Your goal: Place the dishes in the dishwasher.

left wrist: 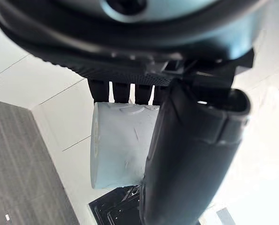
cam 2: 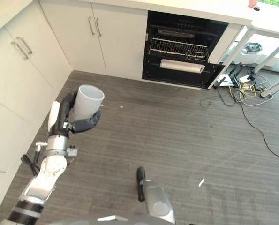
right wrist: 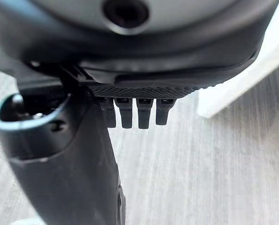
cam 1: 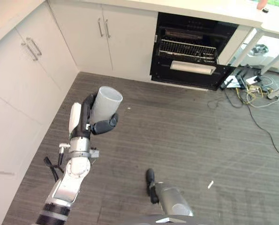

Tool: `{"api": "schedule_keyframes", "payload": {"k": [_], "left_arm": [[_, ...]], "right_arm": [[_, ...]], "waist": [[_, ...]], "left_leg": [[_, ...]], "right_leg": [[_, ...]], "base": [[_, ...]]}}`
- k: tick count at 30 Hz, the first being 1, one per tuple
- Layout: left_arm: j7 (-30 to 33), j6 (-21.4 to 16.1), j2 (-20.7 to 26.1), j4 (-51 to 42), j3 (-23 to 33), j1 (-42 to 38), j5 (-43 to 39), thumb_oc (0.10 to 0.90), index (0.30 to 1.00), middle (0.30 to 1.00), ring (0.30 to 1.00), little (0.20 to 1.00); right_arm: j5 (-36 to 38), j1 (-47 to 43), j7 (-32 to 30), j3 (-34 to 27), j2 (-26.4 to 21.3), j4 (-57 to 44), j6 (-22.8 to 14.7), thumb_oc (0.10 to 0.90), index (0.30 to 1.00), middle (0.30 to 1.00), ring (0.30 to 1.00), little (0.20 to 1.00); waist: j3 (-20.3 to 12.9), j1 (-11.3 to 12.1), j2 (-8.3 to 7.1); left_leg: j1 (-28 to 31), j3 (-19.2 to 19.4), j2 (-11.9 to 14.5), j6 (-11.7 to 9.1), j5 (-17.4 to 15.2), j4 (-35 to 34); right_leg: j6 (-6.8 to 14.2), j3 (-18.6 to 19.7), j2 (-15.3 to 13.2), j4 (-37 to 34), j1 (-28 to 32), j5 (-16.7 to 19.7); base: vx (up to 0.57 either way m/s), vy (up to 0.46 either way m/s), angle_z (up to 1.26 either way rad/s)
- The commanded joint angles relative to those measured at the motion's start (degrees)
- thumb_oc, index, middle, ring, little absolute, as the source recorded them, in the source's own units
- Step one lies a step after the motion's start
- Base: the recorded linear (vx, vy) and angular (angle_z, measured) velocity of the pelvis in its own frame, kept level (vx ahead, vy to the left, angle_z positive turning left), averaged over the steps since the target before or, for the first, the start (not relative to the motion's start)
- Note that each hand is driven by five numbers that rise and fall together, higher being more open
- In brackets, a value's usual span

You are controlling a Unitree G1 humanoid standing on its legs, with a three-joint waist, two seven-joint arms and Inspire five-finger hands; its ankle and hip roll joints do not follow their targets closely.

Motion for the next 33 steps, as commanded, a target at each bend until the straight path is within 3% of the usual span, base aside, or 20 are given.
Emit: {"api": "schedule_keyframes", "payload": {"k": [1,2,3,4,5,10,11,12,13,15,17,19,21,23,24,25,27,28,30,33], "left_arm": [[1.1,-5.5,-0.2,-8.7,1.7,-8.1,-3.9,0.400,0.300,0.300,0.300,0.300],[0.2,-5.8,-0.6,-9.6,0.7,-9.9,-5.1,0.400,0.300,0.300,0.300,0.300],[0.2,-5.8,-0.5,-9.6,0.7,-10.1,-5.1,0.400,0.300,0.300,0.300,0.300],[-0.3,-6.2,-0.2,-10.1,0.7,-10.4,-5.5,0.400,0.300,0.300,0.300,0.300],[-0.4,-6.2,0.8,-10.3,0.4,-10.4,-5.7,0.400,0.300,0.300,0.300,0.300],[0.4,-5.8,0.5,-10.6,2.5,-7.6,-6.5,0.400,0.300,0.300,0.300,0.300],[-2.1,-5.8,1.5,-9.8,-0.2,-8.5,-8.3,0.400,0.300,0.300,0.300,0.300],[-1.1,-5.8,0.8,-9.6,-1.1,-6.8,-9.0,0.400,0.300,0.300,0.300,0.300],[-1.0,-5.5,1.0,-9.6,-0.9,-6.4,-9.3,0.400,0.300,0.300,0.300,0.300],[-1.1,-5.4,1.0,-9.7,-0.9,-6.5,-9.4,0.400,0.300,0.300,0.300,0.300],[-1.5,-5.4,1.3,-11.2,1.0,-4.3,-9.5,0.400,0.300,0.300,0.300,0.300],[-3.2,-5.8,1.2,-10.9,-0.4,-5.8,-11.7,0.400,0.300,0.300,0.300,0.300],[-4.2,-5.7,2.2,-10.5,-1.8,-8.1,-11.5,0.400,0.300,0.300,0.300,0.300],[-4.9,-5.3,4.0,-10.5,-2.2,-9.6,-9.5,0.400,0.300,0.300,0.300,0.300],[-4.8,-5.5,4.7,-10.8,-2.2,-10.3,-9.2,0.400,0.300,0.300,0.300,0.300],[-4.5,-5.4,5.0,-11.7,-1.1,-10.6,-8.1,0.400,0.300,0.300,0.300,0.300],[-4.6,-5.7,5.1,-12.0,-0.8,-10.6,-7.3,0.400,0.300,0.300,0.300,0.300],[-4.5,-6.0,4.7,-12.5,-0.3,-10.4,-6.8,0.400,0.300,0.300,0.300,0.300],[-5.2,-5.8,3.7,-12.0,0.2,-9.2,-5.5,0.400,0.300,0.300,0.300,0.300],[-5.2,-5.1,3.2,-11.8,-0.6,-8.6,-4.7,0.400,0.300,0.300,0.300,0.300]], "right_arm": [[0.6,-0.8,-1.9,0.2,1.0,-2.0,-1.6,0.800,0.900,0.900,0.900,0.900],[2.6,-2.9,-2.4,-0.4,0.3,-2.8,-2.2,0.800,0.900,0.900,0.900,0.900],[2.6,-3.1,-2.4,-0.5,0.4,-2.7,-2.2,0.800,0.900,0.900,0.900,0.900],[3.1,-3.4,-2.2,-0.2,0.0,-3.7,-2.4,0.800,0.900,0.900,0.900,0.900],[3.9,-4.0,-2.8,-0.2,-0.3,-4.3,-2.3,0.800,0.900,0.900,0.900,0.900],[5.5,-4.4,-4.1,-1.5,-0.6,-7.9,-2.9,0.800,0.900,0.900,0.900,0.900],[9.1,-21.1,-7.2,-4.8,-6.9,3.7,1.8,0.800,0.900,0.900,0.900,0.900],[12.2,-11.6,-4.3,-3.4,-2.8,0.1,-1.5,0.800,0.900,0.900,0.900,0.900],[10.6,-12.2,-6.4,-4.4,-3.4,0.7,-0.9,0.800,0.900,0.900,0.900,0.900],[10.5,-12.4,-6.5,-4.5,-3.4,0.8,-0.9,0.800,0.900,0.900,0.900,0.900],[8.6,-11.4,-8.2,-5.1,-4.7,-10.8,-2.6,0.800,0.900,0.900,0.900,0.900],[6.3,-8.6,-9.3,-7.4,-6.6,-19.6,-2.6,0.800,0.900,0.900,0.900,0.900],[7.0,-5.8,-9.3,-10.4,-6.8,-24.4,-3.3,0.800,0.900,0.900,0.900,0.900],[5.0,-4.2,-9.8,-12.2,-6.9,-33.1,-3.3,0.800,0.900,0.900,0.900,0.900],[4.4,-4.4,-10.3,-12.9,-7.1,-35.5,-3.8,0.800,0.900,0.900,0.900,0.900],[1.7,-5.0,-11.6,-15.1,-8.1,-43.1,-4.5,0.800,0.900,0.900,0.900,0.900],[0.8,-5.0,-11.9,-16.1,-8.2,-46.9,-4.8,0.800,0.900,0.900,0.900,0.900],[-0.2,-5.1,-11.9,-17.2,-8.7,-51.0,-5.3,0.800,0.900,0.900,0.900,0.900],[-4.2,-4.3,-11.0,-19.6,-9.7,-63.4,-7.1,0.800,0.900,0.900,0.900,0.900],[-1.6,-5.3,-11.1,-18.8,-8.0,-68.5,-9.0,0.800,0.900,0.900,0.900,0.900]], "waist": [[-3.8,-1.5,-0.79],[-2.5,0.4,-2.79],[-2.4,0.1,-2.63],[-2.1,0.9,-3.82],[-1.4,2.3,-4.97],[-1.9,5.3,-3.89],[-3.8,9.2,-3.74],[-3.2,9.9,-2.34],[-3.5,10.6,-2.45],[-3.3,10.5,-2.44],[-4.1,10.4,-1.77],[-4.9,9.2,-2.04],[-5.5,7.7,-2.83],[-5.2,6.5,-2.72],[-4.5,6.3,-2.12],[-3.2,5.2,-1.14],[-3.3,4.3,-0.81],[-3.1,3.6,-0.75],[-3.1,1.4,-0.85],[-4.2,1.9,-1.53]], "left_leg": [[-4.0,-1.4,-6.5,1.4,3.6,2.0],[-11.9,-0.3,-8.6,-2.2,9.3,18.4],[-13.2,-0.7,-8.4,-2.2,8.5,20.2],[-15.1,0.8,-8.2,-2.6,9.3,24.6],[-20.1,5.0,-4.9,-2.7,8.9,26.2],[-23.8,6.3,-0.4,-0.9,7.4,12.6],[-23.3,3.8,1.3,-1.0,8.8,5.2],[-24.9,-0.8,3.9,-2.1,13.4,-4.1],[-24.6,-2.9,4.1,-3.0,14.2,-6.7],[-24.6,-3.1,4.1,-3.1,14.2,-6.6],[-24.4,-5.7,4.5,-4.2,15.4,-7.0],[-24.0,-3.6,4.2,-4.2,15.5,-6.6],[-23.1,-2.3,2.4,-2.5,13.8,-6.2],[-21.3,0.7,1.4,0.1,11.9,-6.5],[-20.5,2.0,1.6,0.8,11.4,-6.5],[-17.0,5.3,1.2,1.8,9.7,-7.5],[-15.8,5.8,0.8,2.0,8.6,-7.9],[-14.6,7.0,0.3,2.2,8.1,-7.9],[-12.3,9.1,-1.8,3.3,6.1,-7.9],[-11.0,10.7,-3.3,3.9,4.5,-7.9]], "right_leg": [[11.3,-0.5,-3.8,-15.8,9.8,7.5],[9.9,-0.5,-5.8,-16.8,14.5,6.2],[9.8,-0.9,-5.7,-16.8,14.2,6.3],[9.1,-1.3,-6.6,-17.6,16.2,5.2],[9.0,-1.8,-7.4,-19.1,19.9,3.6],[10.6,0.1,-6.9,-21.8,25.1,1.1],[11.4,-0.3,-7.1,-22.3,28.3,-0.8],[12.3,2.4,-7.1,-22.3,29.9,-2.2],[12.5,3.0,-7.6,-22.4,31.6,-3.3],[12.5,2.9,-7.5,-22.4,31.8,-3.4],[13.7,6.7,-8.7,-22.1,33.2,-4.3],[15.2,8.0,-10.6,-21.2,33.0,-4.1],[16.4,8.7,-13.2,-17.6,30.8,-2.3],[16.1,11.1,-13.3,-5.2,23.0,1.6],[16.3,9.9,-12.9,0.1,19.0,4.0],[16.4,1.9,-14.1,5.4,14.4,6.0],[16.7,1.0,-13.1,6.2,13.0,5.1],[16.6,-0.2,-11.5,5.6,12.1,4.1],[15.3,-2.7,-4.3,0.2,9.7,0.4],[13.1,-7.3,-3.3,-7.2,12.0,0.4]], "base": [[0.49,-0.176,0.25],[0.33,-0.157,0.37],[0.34,-0.183,0.56],[0.40,-0.159,0.33],[0.56,-0.153,0.20],[0.43,0.090,-0.17],[0.78,0.345,-0.77],[0.80,0.279,-1.08],[0.45,0.227,-0.94],[0.21,0.098,-0.60],[0.40,0.335,-0.79],[0.28,0.368,-0.91],[0.20,0.322,-0.21],[0.11,0.320,-0.36],[0.14,0.511,-1.14],[0.13,0.409,-1.21],[0.16,0.305,-0.83],[0.23,0.315,-0.90],[0.25,0.272,-0.81],[0.17,0.085,-0.55]]}}
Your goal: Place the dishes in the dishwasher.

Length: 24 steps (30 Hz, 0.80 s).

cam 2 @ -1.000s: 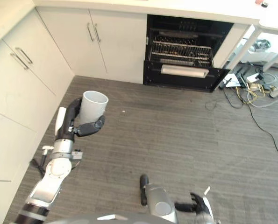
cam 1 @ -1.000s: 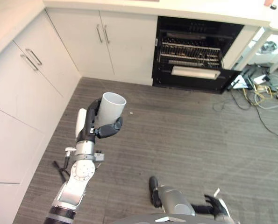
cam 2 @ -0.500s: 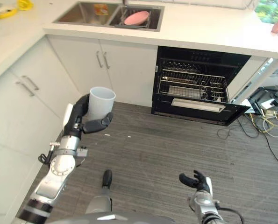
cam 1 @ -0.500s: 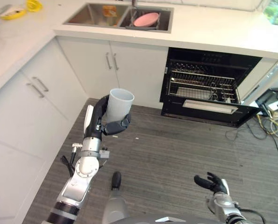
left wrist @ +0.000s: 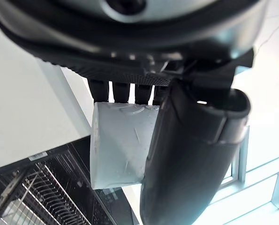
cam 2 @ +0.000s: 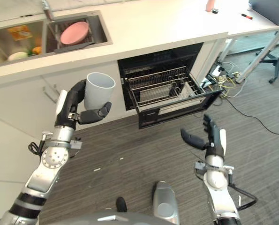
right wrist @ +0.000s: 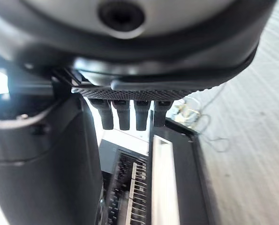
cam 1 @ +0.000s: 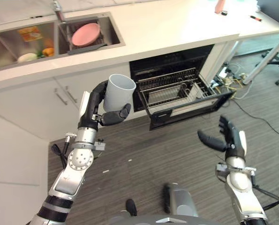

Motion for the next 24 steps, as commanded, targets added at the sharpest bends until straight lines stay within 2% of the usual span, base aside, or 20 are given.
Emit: {"api": "schedule_keyframes", "payload": {"k": [1,2,5,6,8,9,11,12,13,17,19,20,24], "left_arm": [[0.5,-4.3,0.8,-4.8,1.1,-4.2,2.7,0.400,0.300,0.300,0.300,0.300],[0.3,-4.4,0.5,-4.9,1.1,-3.8,4.5,0.400,0.300,0.300,0.300,0.300],[1.1,-5.4,-0.7,-4.8,0.5,-4.0,5.1,0.400,0.300,0.300,0.300,0.300],[1.3,-5.9,-1.2,-4.8,0.1,-4.5,4.5,0.400,0.300,0.300,0.300,0.300],[1.5,-6.4,-1.8,-4.2,-1.1,-5.6,4.1,0.400,0.300,0.300,0.300,0.300],[2.1,-6.4,-1.5,-2.8,-2.6,-7.3,5.1,0.400,0.300,0.300,0.300,0.300],[2.4,-6.4,-1.4,-2.7,-2.7,-7.5,5.6,0.400,0.300,0.300,0.300,0.300],[2.7,-6.2,-1.6,-2.6,-2.7,-6.5,5.9,0.400,0.300,0.300,0.300,0.300],[2.8,-6.2,-1.6,-2.6,-2.7,-6.5,5.9,0.400,0.300,0.300,0.300,0.300],[3.7,-6.2,-1.5,-1.3,-2.6,-6.4,7.7,0.400,0.300,0.300,0.300,0.300],[4.6,-6.4,-1.9,-0.5,-2.3,-6.8,8.4,0.400,0.300,0.300,0.300,0.300],[5.0,-6.4,-2.3,0.3,-2.4,-7.0,9.3,0.400,0.300,0.300,0.300,0.300],[5.9,-6.3,-2.0,2.2,-3.9,-9.4,10.1,0.400,0.300,0.300,0.300,0.300]], "right_arm": [[-0.1,-5.7,-2.3,-4.2,-3.7,-3.2,-7.5,0.800,0.900,0.900,0.900,0.900],[1.3,-5.4,-0.3,-2.7,-3.2,-5.9,-8.3,0.800,0.900,0.900,0.900,0.900],[3.3,-5.1,1.8,-1.5,-3.6,-6.5,-9.6,0.800,0.900,0.900,0.900,0.900],[3.9,-5.6,1.9,-1.1,-4.2,-5.8,-9.7,0.800,0.900,0.900,0.900,0.900],[6.9,-6.3,3.8,0.1,-5.2,-5.7,-10.2,0.800,0.900,0.900,0.900,0.900],[8.3,-8.3,4.8,2.3,-6.2,-4.8,-10.5,0.800,0.900,0.900,0.900,0.900],[9.7,-8.6,5.4,2.4,-6.0,-4.1,-10.8,0.800,0.900,0.900,0.900,0.900],[11.4,-8.6,6.3,3.0,-5.5,-3.9,-11.1,0.800,0.900,0.900,0.900,0.900],[11.6,-8.6,6.5,3.0,-5.6,-3.8,-11.2,0.800,0.900,0.900,0.900,0.900],[16.5,-9.3,10.2,6.7,-5.6,-5.7,-11.6,0.800,0.900,0.900,0.900,0.900],[18.7,-10.6,11.5,8.7,-5.8,-7.5,-11.5,0.800,0.900,0.900,0.900,0.900],[20.9,-11.6,12.7,10.3,-5.4,-8.6,-11.9,0.800,0.900,0.900,0.900,0.900],[24.6,-13.1,14.1,12.9,-4.0,-10.6,-12.0,0.800,0.900,0.900,0.900,0.900]], "waist": [[-4.4,0.3,-1.25],[-5.7,0.6,-1.85],[-6.0,1.2,-1.86],[-5.7,1.6,-2.02],[-4.6,2.1,-2.93],[-3.2,3.9,-3.09],[-3.2,4.1,-3.19],[-3.6,4.8,-2.73],[-3.6,4.9,-2.77],[-3.9,6.1,-0.58],[-3.9,5.5,0.52],[-4.6,5.1,1.67],[-5.8,4.7,1.88]], "left_leg": [[-0.9,-3.0,3.5,-3.7,-1.5,0.1],[-0.2,-2.0,2.9,-3.8,-1.8,0.2],[0.4,-1.5,2.8,-4.3,-2.4,2.5],[-0.7,-1.6,2.7,-4.9,-3.1,6.3],[-3.7,-1.7,3.3,-6.7,-2.1,14.9],[-7.4,-7.8,2.2,-8.2,-0.3,19.9],[-8.5,-8.5,2.4,-7.7,-0.8,17.3],[-9.3,-10.3,3.0,-7.2,-0.7,12.7],[-9.0,-10.2,3.0,-7.2,-0.6,12.2],[-10.0,-16.0,3.5,-8.2,3.9,5.1],[-9.0,-14.7,4.4,-8.6,3.7,4.4],[-6.7,-13.3,5.4,-8.6,3.8,2.0],[-4.5,-13.0,4.7,-8.1,3.0,0.1]], "right_leg": [[-2.6,-4.5,2.8,-15.2,11.6,6.3],[-3.6,-4.2,3.0,-19.9,14.8,5.7],[-4.1,-1.8,3.6,-22.5,17.5,5.7],[-4.5,-1.9,3.1,-23.2,18.5,5.6],[-5.1,-2.1,1.8,-23.9,20.0,5.6],[-5.8,-0.3,1.9,-24.8,21.3,5.2],[-5.7,0.1,1.6,-26.1,22.1,5.2],[-5.1,1.6,1.3,-27.9,23.3,5.4],[-5.1,1.7,1.2,-28.2,23.4,5.5],[-4.1,4.6,1.5,-30.2,23.6,6.1],[-3.5,5.3,1.0,-30.2,23.2,6.0],[-3.7,5.6,1.4,-30.2,23.1,6.2],[-3.9,5.7,1.8,-30.2,23.4,6.5]], "base": [[0.17,-0.006,-0.33],[0.09,-0.031,-0.40],[0.11,-0.063,-0.31],[0.08,-0.071,-0.51],[0.05,-0.091,-0.35],[0.06,-0.048,-0.08],[0.10,0.026,-0.26],[0.12,0.070,-0.61],[0.16,0.099,-0.42],[0.06,0.072,-0.43],[0.03,0.127,-0.67],[0.07,0.120,-0.74],[0.10,0.085,-0.33]]}}
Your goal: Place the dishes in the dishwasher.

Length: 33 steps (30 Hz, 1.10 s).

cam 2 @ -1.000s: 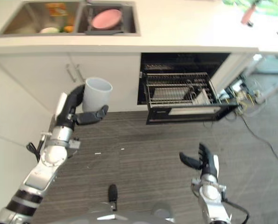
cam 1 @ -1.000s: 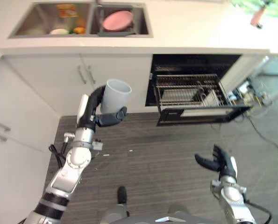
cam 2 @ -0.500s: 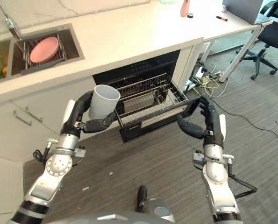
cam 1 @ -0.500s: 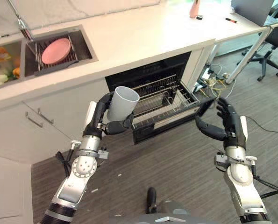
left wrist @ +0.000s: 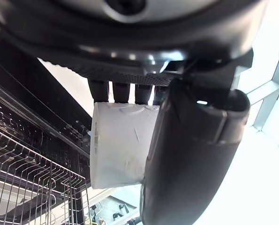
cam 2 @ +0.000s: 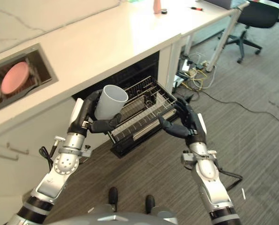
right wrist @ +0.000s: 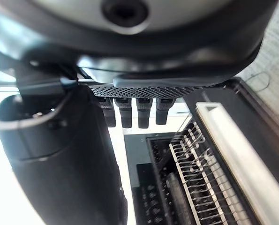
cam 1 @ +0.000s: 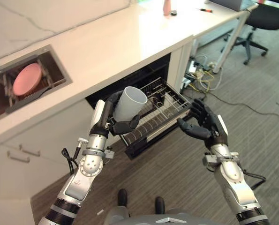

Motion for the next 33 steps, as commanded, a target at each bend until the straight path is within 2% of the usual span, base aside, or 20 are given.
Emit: {"api": "schedule_keyframes", "payload": {"k": [1,8,15,24,33], "left_arm": [[5.1,-5.5,0.9,-2.4,2.0,-8.3,3.1,0.400,0.300,0.300,0.300,0.300],[7.6,-4.9,1.5,-0.8,1.4,-12.2,4.4,0.400,0.300,0.300,0.300,0.300],[10.0,-4.2,1.4,0.2,1.5,-15.2,5.4,0.400,0.300,0.300,0.300,0.300],[10.7,-4.1,0.8,-1.4,-0.4,-19.1,6.1,0.400,0.300,0.300,0.300,0.300],[8.9,-4.7,-1.4,-4.9,-5.1,-20.0,4.8,0.400,0.300,0.300,0.300,0.300]], "right_arm": [[5.7,-7.7,3.1,-0.2,1.1,-7.4,-7.8,0.800,0.900,0.900,0.900,0.900],[7.0,-11.9,3.2,3.5,2.3,-10.2,-6.6,0.800,0.900,0.900,0.900,0.900],[9.3,-14.1,3.1,5.6,4.2,-11.2,-6.6,0.800,0.900,0.900,0.900,0.900],[4.9,-14.6,2.1,7.6,4.4,-10.4,-5.5,0.800,0.900,0.900,0.900,0.900],[4.9,-15.7,0.8,10.1,6.7,-8.8,-5.5,0.800,0.900,0.900,0.900,0.900]], "waist": [[-4.1,2.0,-1.62],[-5.4,2.0,-2.84],[-6.3,2.2,-3.36],[-6.8,1.9,-3.46],[-6.7,2.4,-3.23]], "left_leg": [[3.5,-0.6,-1.0,-1.7,-6.6,0.6],[5.3,0.5,-2.3,-0.1,-8.6,0.6],[6.0,1.1,-2.9,0.7,-9.7,0.6],[6.6,1.3,-3.6,1.2,-10.5,0.6],[7.0,0.6,-4.0,1.6,-10.7,0.6]], "right_leg": [[10.3,-2.9,-4.8,0.5,-0.6,0.9],[10.9,-2.3,-5.9,0.6,0.4,1.1],[11.5,-2.0,-6.8,0.7,0.7,0.9],[11.8,-2.0,-7.6,0.8,1.2,0.8],[11.8,-2.6,-8.1,0.5,1.9,0.5]], "base": [[0.05,0.057,0.06],[0.06,0.076,0.20],[0.03,0.053,-0.07],[0.01,0.017,-0.06],[0.00,0.000,0.00]]}}
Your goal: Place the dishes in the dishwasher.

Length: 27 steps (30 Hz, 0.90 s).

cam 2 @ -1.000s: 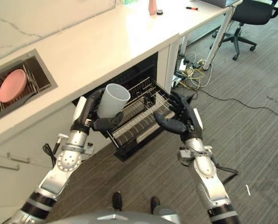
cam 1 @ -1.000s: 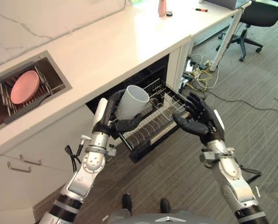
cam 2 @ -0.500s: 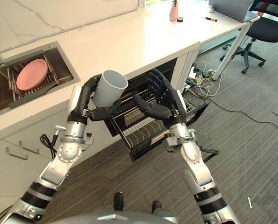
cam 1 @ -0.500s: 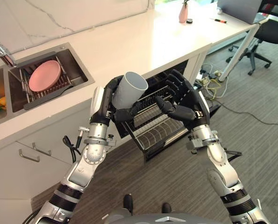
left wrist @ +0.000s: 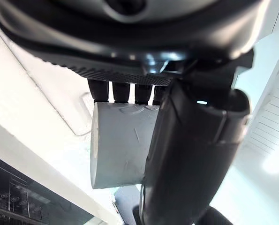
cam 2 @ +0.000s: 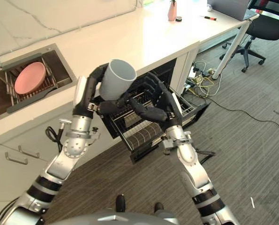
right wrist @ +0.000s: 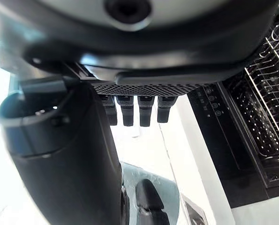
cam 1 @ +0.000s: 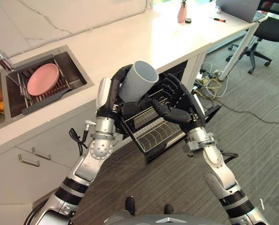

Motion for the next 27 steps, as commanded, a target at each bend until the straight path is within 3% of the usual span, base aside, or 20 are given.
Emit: {"api": "schedule_keyframes", "payload": {"k": [1,27], "left_arm": [[1.5,-5.1,-1.3,-4.4,-0.3,-7.9,0.3,0.400,0.300,0.300,0.300,0.300],[-7.6,-6.6,-0.7,-10.0,-10.9,-4.8,-6.7,0.400,0.300,0.300,0.300,0.300]], "right_arm": [[-1.2,-5.1,0.2,-0.4,2.7,-5.1,-4.9,0.800,0.900,0.900,0.900,0.900],[0.3,-8.4,-3.5,-1.8,4.7,-3.9,-6.5,0.800,0.900,0.900,0.900,0.900]], "waist": [[-6.2,0.7,-1.07],[-5.8,2.8,-1.66]], "left_leg": [[4.3,-0.7,1.0,-1.9,-4.0,0.3],[4.2,-3.1,0.7,-1.5,-3.8,0.3]], "right_leg": [[5.4,-1.4,-2.5,0.6,-0.9,2.0],[5.2,-3.6,-2.4,0.6,0.2,1.4]], "base": [[0.00,0.000,0.00],[0.00,-0.009,0.05]]}}
